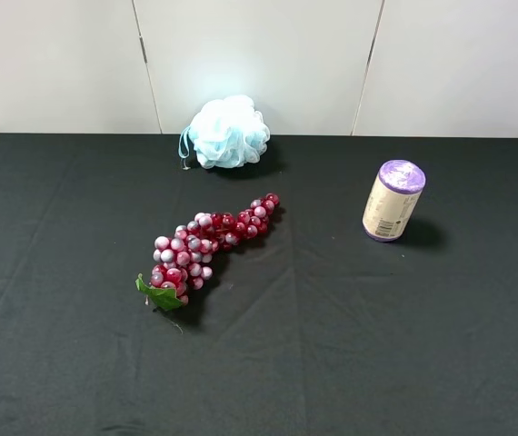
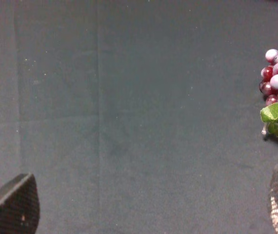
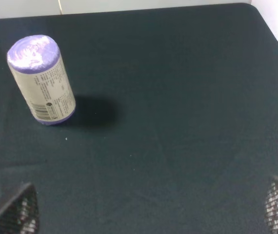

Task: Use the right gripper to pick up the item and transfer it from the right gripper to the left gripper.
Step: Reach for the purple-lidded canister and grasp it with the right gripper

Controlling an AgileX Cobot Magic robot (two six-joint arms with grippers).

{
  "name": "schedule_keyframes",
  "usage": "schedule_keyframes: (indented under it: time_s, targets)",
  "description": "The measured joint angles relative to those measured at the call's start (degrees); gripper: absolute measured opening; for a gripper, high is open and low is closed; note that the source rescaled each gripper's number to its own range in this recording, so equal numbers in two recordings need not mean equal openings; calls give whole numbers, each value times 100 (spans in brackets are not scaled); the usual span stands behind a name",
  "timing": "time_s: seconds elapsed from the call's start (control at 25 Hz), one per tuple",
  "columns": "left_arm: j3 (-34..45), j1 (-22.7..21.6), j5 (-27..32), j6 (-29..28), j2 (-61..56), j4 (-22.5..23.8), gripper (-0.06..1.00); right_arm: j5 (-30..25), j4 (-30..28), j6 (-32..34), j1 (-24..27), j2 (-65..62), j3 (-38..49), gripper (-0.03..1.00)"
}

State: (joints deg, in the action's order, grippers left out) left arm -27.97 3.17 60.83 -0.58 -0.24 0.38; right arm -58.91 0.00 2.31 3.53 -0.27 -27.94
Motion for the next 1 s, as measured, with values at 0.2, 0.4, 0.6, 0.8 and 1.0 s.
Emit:
schedule_keyframes:
  time_s: [0.2,0.4,0.6,0.8,1.0]
  targets:
    - [0,0,0,0,0,0,82,0,0,0,0,-4,-15,100]
    - [0,0,0,0,0,0,82,137,0,-13,0,517,-571,100]
    - [0,0,0,0,0,0,82,137,65,-263,0,1828,-1362,100]
    - [0,0,0,0,0,0,82,112,266,-711,0,3338,-2276,100]
    - [0,0,0,0,0,0,82,69,441,-880,-66,4586,-3070,100]
